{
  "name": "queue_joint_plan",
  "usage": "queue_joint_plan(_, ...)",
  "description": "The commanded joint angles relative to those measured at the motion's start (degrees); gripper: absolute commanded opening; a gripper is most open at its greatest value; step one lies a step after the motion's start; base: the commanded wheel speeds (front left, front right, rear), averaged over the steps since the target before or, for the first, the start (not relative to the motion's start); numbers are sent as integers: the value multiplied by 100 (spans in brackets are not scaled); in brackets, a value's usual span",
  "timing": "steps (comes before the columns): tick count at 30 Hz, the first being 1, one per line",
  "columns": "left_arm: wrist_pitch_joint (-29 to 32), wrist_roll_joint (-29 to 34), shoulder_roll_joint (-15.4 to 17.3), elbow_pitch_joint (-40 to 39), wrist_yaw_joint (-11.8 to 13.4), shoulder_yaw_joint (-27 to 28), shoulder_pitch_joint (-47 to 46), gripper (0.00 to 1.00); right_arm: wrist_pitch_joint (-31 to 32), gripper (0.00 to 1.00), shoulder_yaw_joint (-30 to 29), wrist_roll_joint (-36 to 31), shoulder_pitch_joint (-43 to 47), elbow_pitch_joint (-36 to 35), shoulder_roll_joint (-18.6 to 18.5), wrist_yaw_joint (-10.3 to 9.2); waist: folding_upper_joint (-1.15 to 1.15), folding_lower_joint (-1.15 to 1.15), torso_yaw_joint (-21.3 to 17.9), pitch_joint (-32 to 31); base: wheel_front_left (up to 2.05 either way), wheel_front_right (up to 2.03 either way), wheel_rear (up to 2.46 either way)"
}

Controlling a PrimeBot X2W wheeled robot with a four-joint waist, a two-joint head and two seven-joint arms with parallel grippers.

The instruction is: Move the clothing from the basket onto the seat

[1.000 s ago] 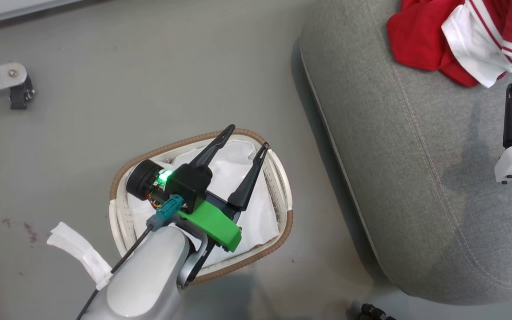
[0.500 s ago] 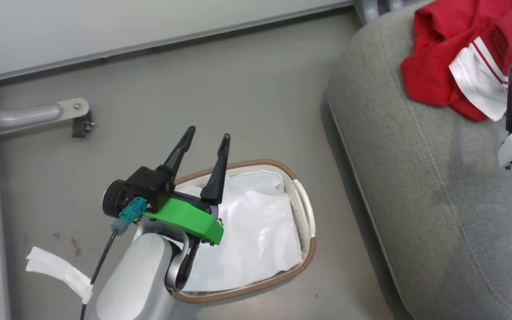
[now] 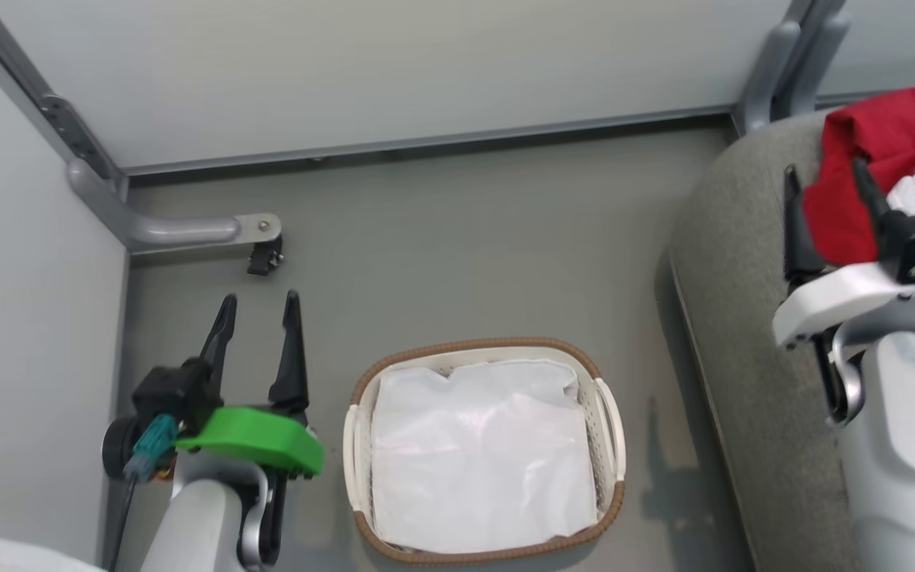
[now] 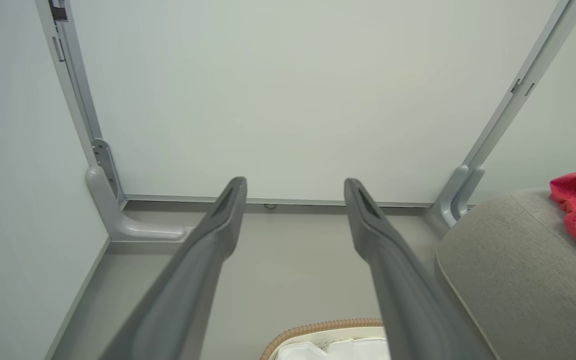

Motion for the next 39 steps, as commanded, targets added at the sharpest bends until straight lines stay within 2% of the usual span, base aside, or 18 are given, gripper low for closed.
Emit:
queue_joint_plan(1,-4,43,-2,-8,10,120,204,100,-13,100,-8,2,225,-83,84,-8,0,0,272,-301,0,0,0)
queue_joint_plan(8,-4,104,-4,-75,-89,490,758,100,-13,100,-39,225,952,-456,338,-8,0,0,383,-522,0,0,0)
queue_joint_plan(16,-4,61,-5,-62,-171,531,1096,100,-13,100,219,1070,1787,-703,348,-8,0,0,454,-727,0,0,0)
queue_joint_plan(26,-4,11,-5,-46,-214,446,1278,100,-13,100,502,1209,2351,-887,349,-8,0,0,435,-845,0,0,0)
queue_joint_plan(39,-4,-25,-5,-2,-218,375,1242,100,-13,100,588,1208,2434,-816,350,-8,0,0,435,-854,0,0,0)
